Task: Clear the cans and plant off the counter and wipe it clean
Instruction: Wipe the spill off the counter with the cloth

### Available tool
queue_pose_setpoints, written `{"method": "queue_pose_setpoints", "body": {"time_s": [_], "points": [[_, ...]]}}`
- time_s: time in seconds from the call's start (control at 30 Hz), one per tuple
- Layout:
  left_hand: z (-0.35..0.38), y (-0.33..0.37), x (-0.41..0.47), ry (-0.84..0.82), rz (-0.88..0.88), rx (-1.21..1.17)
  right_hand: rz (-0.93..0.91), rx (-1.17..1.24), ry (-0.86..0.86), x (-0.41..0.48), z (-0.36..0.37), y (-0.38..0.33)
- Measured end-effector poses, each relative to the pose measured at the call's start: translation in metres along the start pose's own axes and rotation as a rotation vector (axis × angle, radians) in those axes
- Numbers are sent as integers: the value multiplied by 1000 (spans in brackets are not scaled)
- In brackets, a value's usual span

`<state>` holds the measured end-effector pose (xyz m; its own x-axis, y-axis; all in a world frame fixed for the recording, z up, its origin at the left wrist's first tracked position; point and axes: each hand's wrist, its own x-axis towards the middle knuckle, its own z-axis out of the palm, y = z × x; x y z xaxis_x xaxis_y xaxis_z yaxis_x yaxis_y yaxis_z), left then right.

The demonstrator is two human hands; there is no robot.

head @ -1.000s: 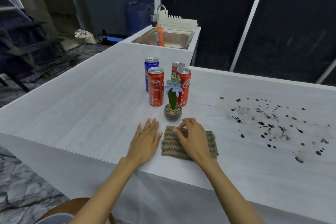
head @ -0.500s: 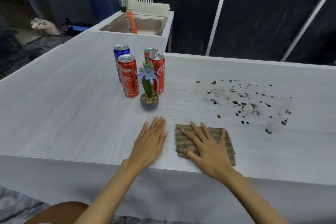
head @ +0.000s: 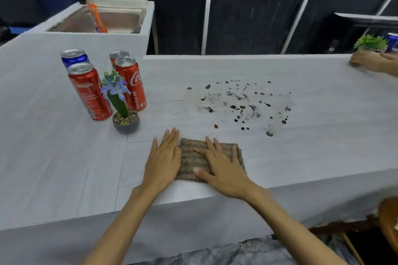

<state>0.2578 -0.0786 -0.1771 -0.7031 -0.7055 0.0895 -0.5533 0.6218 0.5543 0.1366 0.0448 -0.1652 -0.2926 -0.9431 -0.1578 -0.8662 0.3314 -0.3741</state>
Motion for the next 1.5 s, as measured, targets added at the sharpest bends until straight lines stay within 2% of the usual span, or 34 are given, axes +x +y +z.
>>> {"method": "queue_pose_setpoints", "body": {"time_s": [0.1,0.2,0.3,0.4,0.5,0.63,0.73,0.83,0.9,1.0,1.1,1.17,1.23,1.33,1.4,1.5], "points": [[9,15,9,-31,60,12,43,-122,42,-30,-17,57],[19,22,21,-33,90,23,249,-214,195,-40,-33,114],[23,26,36,-28,62,6,378,-219,258,-17,-34,122],[25,28,46,-8,41,-12,352,-175,265,18,-20,82],[27,31,45,-2,48,-22,256,-180,220,14,-7,49],[38,43,38,-39,80,19,187,-226,205,-38,-6,84],[46,54,36,-40,88,64,386,-192,198,-60,-31,144],[51,64,34,-17,43,41,548,-134,234,-31,-54,174],[55,70,34,8,0,49,498,-111,246,10,-55,165],[64,81,35,51,-82,65,296,-119,198,48,-45,126],[74,96,34,103,-148,53,49,-217,107,24,-37,112],[82,106,33,132,-176,43,-27,-264,106,-5,-42,147],[91,114,34,165,-187,50,42,-278,134,-19,-64,205],[96,117,36,232,-179,36,283,-203,118,2,-103,275],[95,116,36,259,-179,11,319,-154,119,34,-113,277],[94,114,34,266,-183,17,209,-140,87,74,-101,235]]}}
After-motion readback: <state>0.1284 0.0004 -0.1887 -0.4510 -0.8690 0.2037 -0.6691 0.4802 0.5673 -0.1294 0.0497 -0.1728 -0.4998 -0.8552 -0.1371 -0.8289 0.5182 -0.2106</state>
